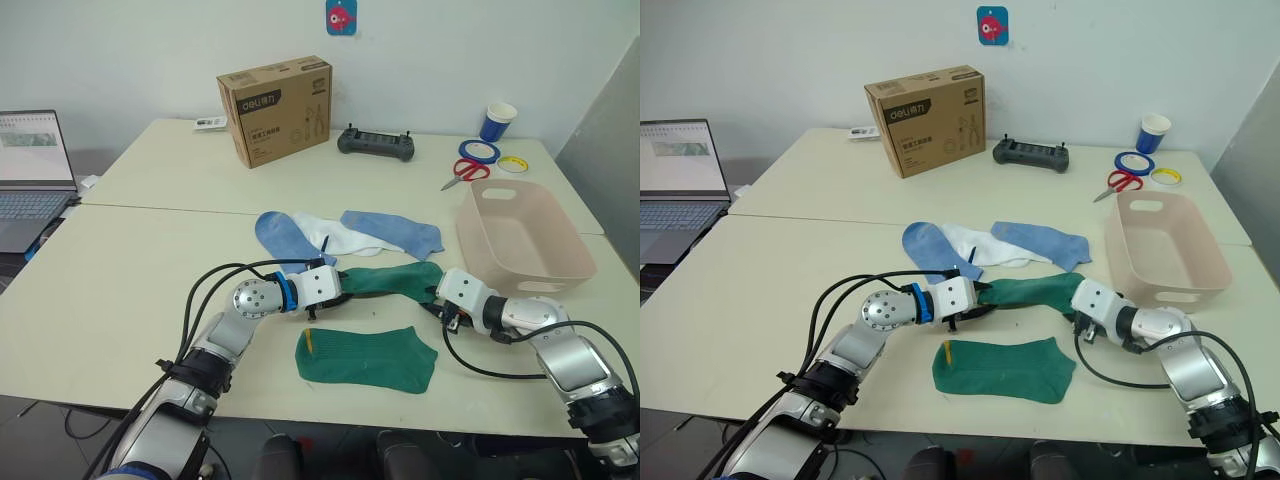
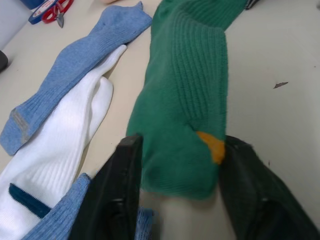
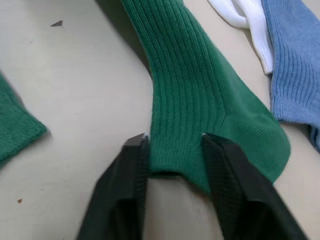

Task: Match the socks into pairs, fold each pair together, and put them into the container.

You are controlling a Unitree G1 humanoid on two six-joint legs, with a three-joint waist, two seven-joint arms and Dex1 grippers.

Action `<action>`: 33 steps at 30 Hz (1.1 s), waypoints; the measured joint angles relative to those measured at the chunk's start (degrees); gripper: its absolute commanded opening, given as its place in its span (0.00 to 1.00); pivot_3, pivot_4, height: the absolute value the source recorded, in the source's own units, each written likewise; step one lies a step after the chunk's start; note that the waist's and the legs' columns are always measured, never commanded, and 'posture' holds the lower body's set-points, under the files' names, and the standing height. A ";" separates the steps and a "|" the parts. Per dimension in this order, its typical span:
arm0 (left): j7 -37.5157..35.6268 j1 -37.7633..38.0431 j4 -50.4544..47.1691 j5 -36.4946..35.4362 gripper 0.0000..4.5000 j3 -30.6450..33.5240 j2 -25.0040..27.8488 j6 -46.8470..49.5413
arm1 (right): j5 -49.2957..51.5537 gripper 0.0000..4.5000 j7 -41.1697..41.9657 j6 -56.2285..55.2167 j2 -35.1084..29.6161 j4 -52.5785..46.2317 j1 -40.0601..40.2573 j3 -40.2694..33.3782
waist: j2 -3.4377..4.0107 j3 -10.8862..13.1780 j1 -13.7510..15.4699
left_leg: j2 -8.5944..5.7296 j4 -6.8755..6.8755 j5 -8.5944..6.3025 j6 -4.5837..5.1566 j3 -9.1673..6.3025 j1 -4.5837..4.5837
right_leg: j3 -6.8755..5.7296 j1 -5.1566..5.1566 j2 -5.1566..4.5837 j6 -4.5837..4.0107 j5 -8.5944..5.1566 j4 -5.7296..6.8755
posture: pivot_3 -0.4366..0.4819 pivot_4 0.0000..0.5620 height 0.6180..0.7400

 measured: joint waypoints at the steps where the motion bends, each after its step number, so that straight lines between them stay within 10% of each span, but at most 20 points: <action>1: -0.17 -0.04 0.02 0.00 0.20 0.00 -0.02 0.00 | -0.23 0.09 -0.16 0.29 0.16 -0.07 0.01 0.09 | 0.00 0.00 -0.01 | 0.00 0.00 0.00 0.00 0.00 0.00 | 0.00 0.00 0.00 0.00 0.00 0.00 | 0.48 0.27 1.00; 4: -0.36 -0.15 0.06 0.00 0.01 0.00 -0.01 0.03 | -0.93 0.00 -0.23 0.80 0.11 -0.38 0.02 0.19 | 0.00 0.00 -0.02 | 0.00 0.00 0.00 0.00 0.00 0.00 | 0.01 0.00 0.00 0.00 0.00 0.00 | 0.48 0.27 1.00; 17: -2.38 -0.13 -5.70 -1.74 0.01 1.22 3.91 1.85 | 5.55 0.00 8.71 3.15 -4.40 -3.96 -1.36 -2.29 | -0.01 0.05 -0.12 | 0.01 -0.06 0.00 0.00 -0.05 -0.04 | -0.03 -0.05 0.02 -0.01 -0.01 0.00 | 0.48 0.27 1.00; 33: -27.13 7.41 -43.38 -27.18 0.01 9.55 29.33 27.12 | 40.97 0.00 31.83 33.49 -22.65 -21.50 -9.51 -13.22 | 0.21 0.46 -0.20 | 0.06 -0.10 -0.02 0.02 -0.06 -0.20 | -0.19 -0.16 -0.14 -0.07 -0.25 -0.04 | 0.48 0.27 1.00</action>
